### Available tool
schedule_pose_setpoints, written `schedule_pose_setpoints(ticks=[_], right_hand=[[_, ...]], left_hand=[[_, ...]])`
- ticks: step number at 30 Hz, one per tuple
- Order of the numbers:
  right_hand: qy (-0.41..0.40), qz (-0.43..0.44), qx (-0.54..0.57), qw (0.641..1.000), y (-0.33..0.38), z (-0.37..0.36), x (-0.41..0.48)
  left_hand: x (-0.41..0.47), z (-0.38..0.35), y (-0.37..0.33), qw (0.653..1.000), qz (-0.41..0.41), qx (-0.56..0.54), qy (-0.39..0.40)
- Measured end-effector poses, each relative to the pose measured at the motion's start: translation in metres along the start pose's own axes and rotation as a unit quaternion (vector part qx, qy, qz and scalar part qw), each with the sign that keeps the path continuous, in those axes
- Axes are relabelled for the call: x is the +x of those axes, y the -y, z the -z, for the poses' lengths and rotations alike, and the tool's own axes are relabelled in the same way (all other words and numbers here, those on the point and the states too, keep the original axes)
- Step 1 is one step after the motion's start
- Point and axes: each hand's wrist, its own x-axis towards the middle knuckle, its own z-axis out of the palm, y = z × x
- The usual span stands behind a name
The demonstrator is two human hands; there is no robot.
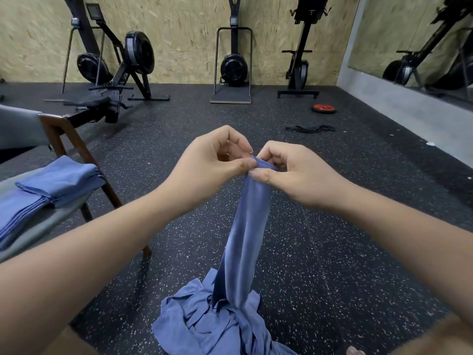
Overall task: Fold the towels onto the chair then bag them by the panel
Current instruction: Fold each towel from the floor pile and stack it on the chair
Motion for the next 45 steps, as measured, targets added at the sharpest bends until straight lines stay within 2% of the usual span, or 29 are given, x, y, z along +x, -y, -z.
schedule_pose_setpoints(ticks=[4,8,13,19,21,25,38,42,45], right_hand=[[-0.02,0.02,-0.015,0.999,0.001,0.003,0.002],[-0.027,0.021,0.006,0.999,0.003,0.01,0.003],[-0.044,0.034,-0.01,0.998,0.008,0.015,0.001],[-0.056,0.038,0.008,0.998,0.015,0.017,-0.001],[-0.062,0.039,0.014,0.997,0.015,0.017,0.0],[-0.089,0.04,0.026,0.995,0.015,0.022,0.0],[-0.246,-0.019,0.004,0.969,-0.023,0.053,0.007],[-0.227,-0.018,-0.012,0.974,-0.017,0.045,0.006],[-0.127,-0.005,-0.015,0.992,-0.009,0.032,0.003]], left_hand=[[-0.005,-0.009,0.011,0.998,0.027,-0.047,-0.012],[-0.013,-0.017,0.026,0.996,0.047,-0.071,0.026],[-0.015,-0.021,0.028,0.994,0.033,-0.098,0.04],[-0.017,-0.029,0.026,0.996,0.003,-0.079,0.045],[-0.017,-0.03,0.031,0.996,-0.003,-0.049,0.076],[-0.018,-0.03,0.048,0.989,-0.027,0.081,0.12],[-0.001,0.021,0.076,0.986,0.042,0.152,0.06],[0.001,0.024,0.066,0.976,0.004,0.212,0.044],[-0.001,0.016,0.048,0.971,-0.028,0.233,0.053]])
